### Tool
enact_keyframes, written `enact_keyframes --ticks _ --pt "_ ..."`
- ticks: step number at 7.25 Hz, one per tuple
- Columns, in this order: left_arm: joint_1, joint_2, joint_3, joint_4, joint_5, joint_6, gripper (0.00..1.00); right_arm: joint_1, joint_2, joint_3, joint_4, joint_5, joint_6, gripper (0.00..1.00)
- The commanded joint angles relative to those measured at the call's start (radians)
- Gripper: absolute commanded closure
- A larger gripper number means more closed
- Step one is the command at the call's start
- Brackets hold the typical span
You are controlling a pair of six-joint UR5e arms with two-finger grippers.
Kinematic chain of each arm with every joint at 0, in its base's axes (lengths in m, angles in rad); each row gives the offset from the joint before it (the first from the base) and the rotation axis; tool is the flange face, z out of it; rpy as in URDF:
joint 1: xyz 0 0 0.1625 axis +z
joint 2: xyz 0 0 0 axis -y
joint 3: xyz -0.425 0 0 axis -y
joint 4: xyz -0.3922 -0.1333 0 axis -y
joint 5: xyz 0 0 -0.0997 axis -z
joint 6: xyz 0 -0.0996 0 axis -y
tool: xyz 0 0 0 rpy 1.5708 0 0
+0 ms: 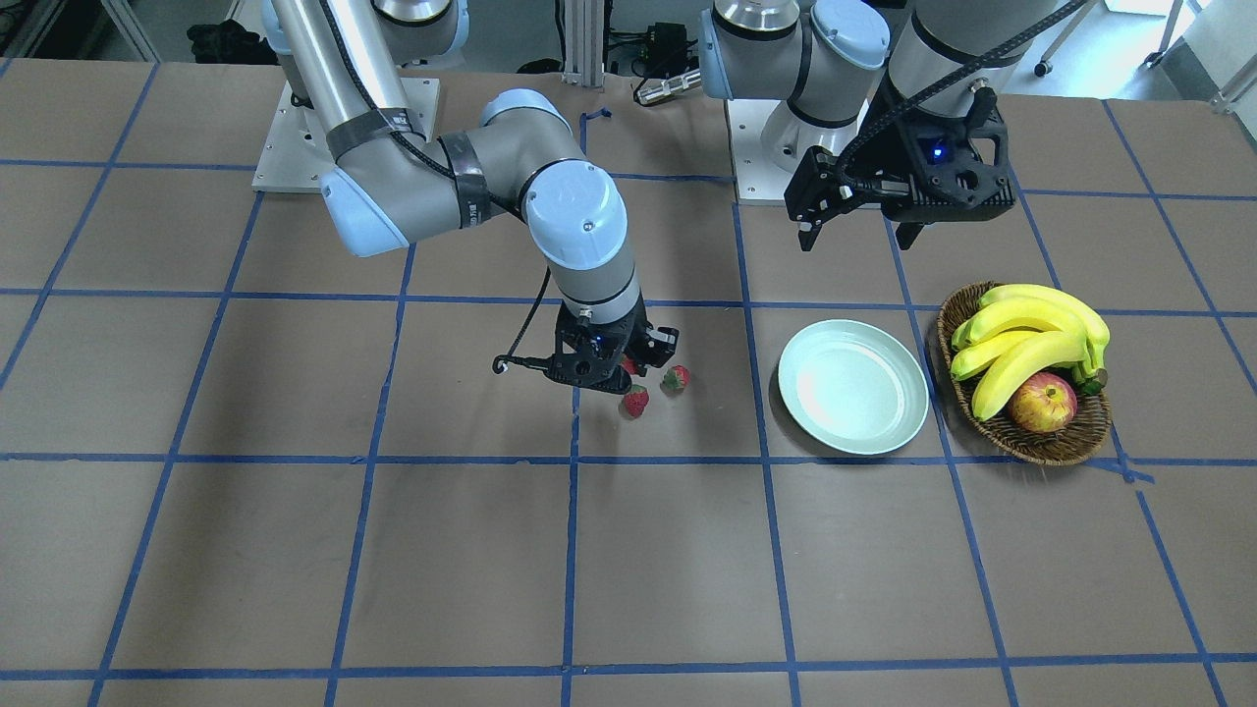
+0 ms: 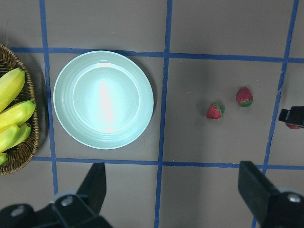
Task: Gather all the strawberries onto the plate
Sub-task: 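Carry it with the right gripper to the other two and release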
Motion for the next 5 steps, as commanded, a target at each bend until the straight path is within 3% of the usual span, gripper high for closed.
enact_keyframes --ticks 1,3,5 --pt "-0.001 -0.003 -0.001 0.001 0.000 0.000 0.00 0.014 0.080 -0.100 -0.032 0.009 0.010 0.98" --pt "-0.001 -0.003 -0.001 0.001 0.000 0.000 0.00 0.020 0.098 -0.096 -0.033 0.008 0.010 0.97" --pt "-0.001 -0.003 -0.001 0.001 0.000 0.000 0.00 0.020 0.110 -0.078 -0.030 0.009 0.010 0.85"
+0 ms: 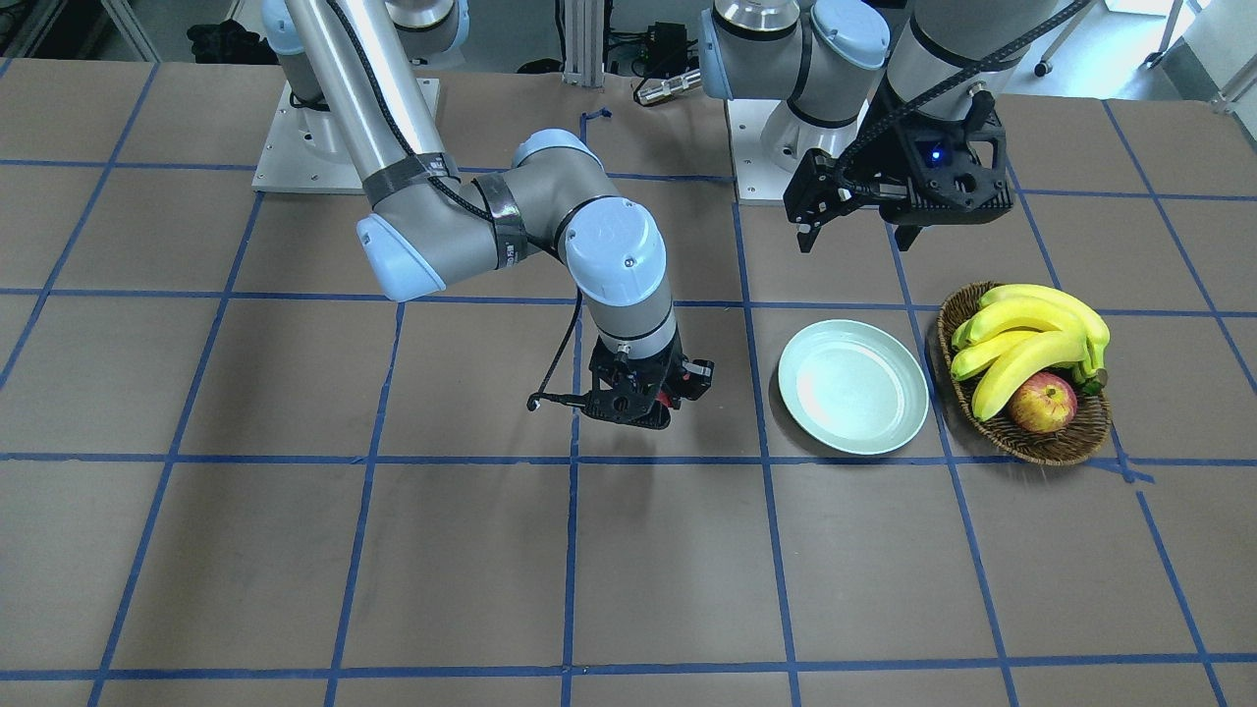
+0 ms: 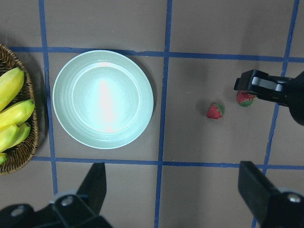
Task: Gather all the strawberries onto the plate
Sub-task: 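Carry it with the right gripper to the other two and release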
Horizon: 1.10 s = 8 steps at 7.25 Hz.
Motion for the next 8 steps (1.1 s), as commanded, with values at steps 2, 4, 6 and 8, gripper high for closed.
enact_keyframes --ticks 2,4,6,8 --pt "0.000 0.000 0.002 0.000 0.000 0.000 0.00 0.001 0.034 0.011 -0.001 0.031 -0.001 0.62" --pt "0.000 -0.002 0.000 0.000 0.000 0.000 0.00 0.002 0.033 0.011 0.002 0.035 -0.002 0.40" --pt "0.000 -0.002 0.000 0.000 0.000 0.000 0.00 0.002 0.028 0.011 0.008 0.035 -0.004 0.09" --pt "0.001 -0.003 0.000 0.000 0.001 0.000 0.00 0.002 0.001 0.011 0.015 0.024 -0.008 0.06"
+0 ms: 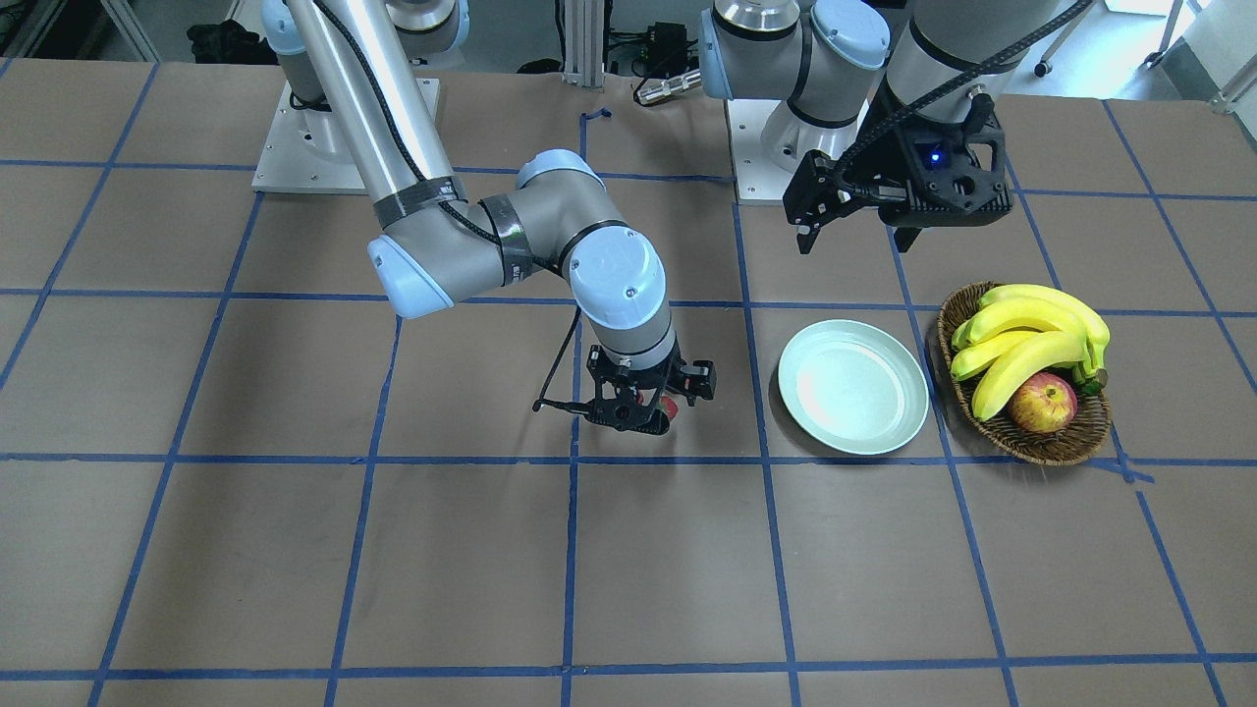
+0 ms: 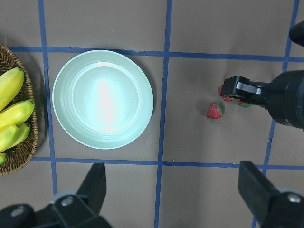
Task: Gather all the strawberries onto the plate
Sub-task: 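Carry it with the right gripper to the other two and release, then raise the right gripper away while the left gripper moves toward the strawberries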
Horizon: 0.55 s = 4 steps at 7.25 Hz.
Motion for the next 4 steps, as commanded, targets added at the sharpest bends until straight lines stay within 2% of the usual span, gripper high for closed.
enact_keyframes --ticks 1,2,4 --pt "0.000 -0.004 0.000 0.000 0.033 0.000 0.00 -0.001 -0.055 0.000 0.013 -0.026 -0.006 0.06" --pt "0.000 -0.007 0.001 0.008 0.064 -0.003 0.00 -0.005 -0.095 -0.006 0.042 -0.065 -0.033 0.05" --pt "0.001 -0.015 -0.011 0.029 0.058 -0.025 0.00 -0.081 -0.209 -0.008 0.220 -0.087 -0.170 0.05"
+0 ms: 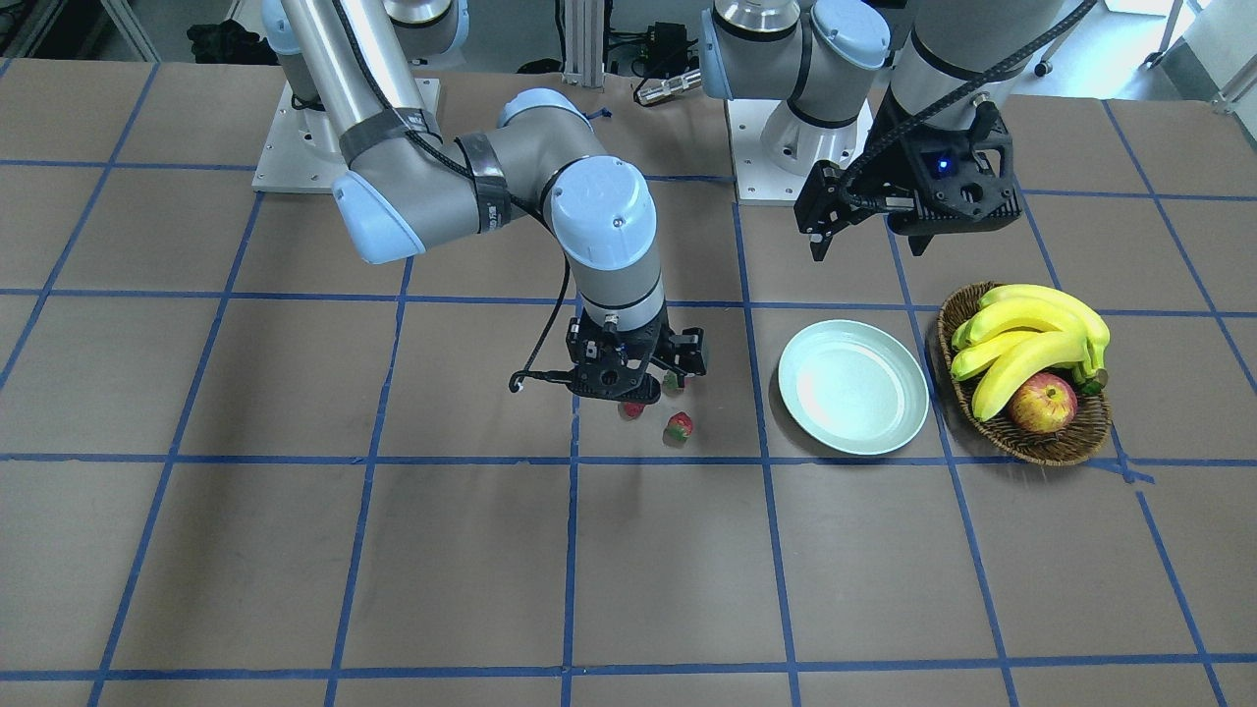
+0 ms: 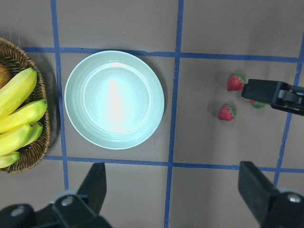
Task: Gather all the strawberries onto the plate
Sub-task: 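Raise the right gripper away while the left gripper moves toward the strawberries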
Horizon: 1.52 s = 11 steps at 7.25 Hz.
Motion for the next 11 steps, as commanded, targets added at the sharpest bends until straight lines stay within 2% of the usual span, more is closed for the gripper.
enact_keyframes --ticks 1,3,4,6,7,8,11 --pt "0.002 -0.008 -0.017 0.024 -0.006 -0.005 0.00 -0.136 -0.135 -0.005 0.180 -0.027 -0.144 0.02" --pt "0.004 -0.028 -0.020 0.024 -0.028 0.004 0.00 -0.272 -0.243 -0.011 0.341 -0.106 -0.420 0.00" --pt "0.002 -0.059 -0.038 0.028 -0.028 -0.002 0.00 -0.328 -0.291 -0.019 0.375 -0.154 -0.506 0.00" --pt "-0.010 -0.137 -0.132 0.208 -0.029 -0.004 0.00 -0.437 -0.364 -0.086 0.505 -0.200 -0.661 0.00" --pt "-0.033 -0.168 -0.161 0.287 -0.057 -0.005 0.00 -0.455 -0.377 -0.112 0.506 -0.187 -0.667 0.00" --pt "-0.053 -0.207 -0.169 0.364 -0.128 -0.013 0.00 -0.456 -0.385 -0.143 0.511 -0.189 -0.670 0.00" --pt "-0.114 -0.325 -0.169 0.505 -0.141 -0.005 0.00 -0.447 -0.430 -0.162 0.505 -0.182 -0.651 0.00"
